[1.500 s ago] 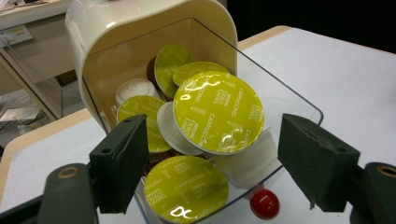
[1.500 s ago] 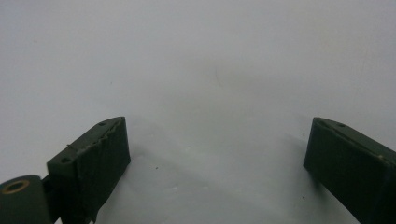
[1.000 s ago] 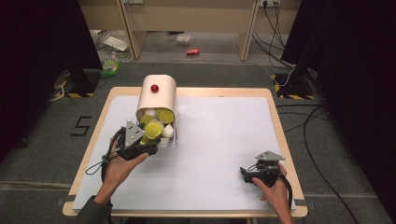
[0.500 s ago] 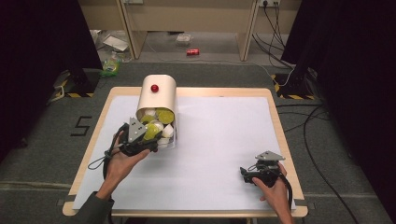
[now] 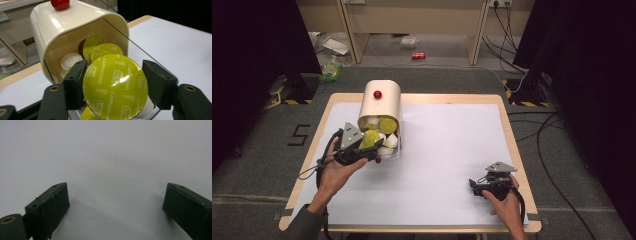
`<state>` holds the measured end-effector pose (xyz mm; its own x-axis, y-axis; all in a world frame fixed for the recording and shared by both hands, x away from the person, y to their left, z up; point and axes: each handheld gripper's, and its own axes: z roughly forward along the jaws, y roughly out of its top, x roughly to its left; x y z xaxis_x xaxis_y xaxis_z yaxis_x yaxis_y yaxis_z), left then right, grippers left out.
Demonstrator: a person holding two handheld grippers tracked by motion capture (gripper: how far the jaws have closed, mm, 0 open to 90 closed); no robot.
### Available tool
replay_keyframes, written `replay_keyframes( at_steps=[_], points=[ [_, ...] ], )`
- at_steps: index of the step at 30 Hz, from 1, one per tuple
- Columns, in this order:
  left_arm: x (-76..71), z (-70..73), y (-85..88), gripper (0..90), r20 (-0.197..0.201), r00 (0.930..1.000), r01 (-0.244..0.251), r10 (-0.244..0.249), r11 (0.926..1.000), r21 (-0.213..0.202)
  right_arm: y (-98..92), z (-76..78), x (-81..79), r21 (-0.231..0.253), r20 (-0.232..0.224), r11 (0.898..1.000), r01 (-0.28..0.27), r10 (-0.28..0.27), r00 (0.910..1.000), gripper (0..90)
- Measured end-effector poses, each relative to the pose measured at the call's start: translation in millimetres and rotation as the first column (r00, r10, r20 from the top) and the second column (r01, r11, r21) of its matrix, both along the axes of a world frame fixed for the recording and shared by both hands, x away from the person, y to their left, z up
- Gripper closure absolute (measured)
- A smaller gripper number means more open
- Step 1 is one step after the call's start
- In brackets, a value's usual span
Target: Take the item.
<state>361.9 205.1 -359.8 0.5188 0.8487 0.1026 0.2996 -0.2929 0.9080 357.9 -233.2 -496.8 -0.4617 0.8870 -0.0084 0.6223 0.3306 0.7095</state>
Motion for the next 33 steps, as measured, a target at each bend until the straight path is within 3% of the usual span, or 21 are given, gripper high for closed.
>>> replay_keyframes(
  at_steps=[5,7,11,18,26,33],
  points=[
    [-5.0,7.6,3.5,38.6,0.022,0.9998,0.004,-0.004,0.9997,0.024,0.0,0.0,0.0,0.000,0.000,1.000,0.000,0.000,1.0000,6.9],
    [-6.6,10.3,7.1,38.6,0.015,0.9998,0.012,-0.012,0.9999,0.003,0.0,0.0,0.0,0.000,0.000,1.000,0.000,0.000,1.0000,6.9],
    [-7.5,12.8,12.0,38.6,0.012,0.9999,0.007,-0.007,0.9999,0.007,0.0,0.0,0.0,0.000,0.000,1.000,0.000,0.000,1.0000,6.9],
    [-9.6,20.0,25.8,38.6,0.010,1.0000,0.001,-0.001,0.9997,-0.026,-0.1,0.0,0.0,0.000,0.000,1.000,0.000,0.000,1.0000,6.9],
    [-12.1,21.5,53.1,38.6,0.007,0.9989,-0.047,0.047,0.9979,-0.044,0.0,0.0,0.0,0.000,0.000,1.000,0.000,0.000,1.0000,6.9],
    [-14.2,14.9,76.0,38.6,-0.011,0.9954,-0.095,0.095,0.9938,-0.058,0.0,0.0,0.0,0.000,0.000,1.000,0.000,0.000,1.0000,6.9]
  ],
)
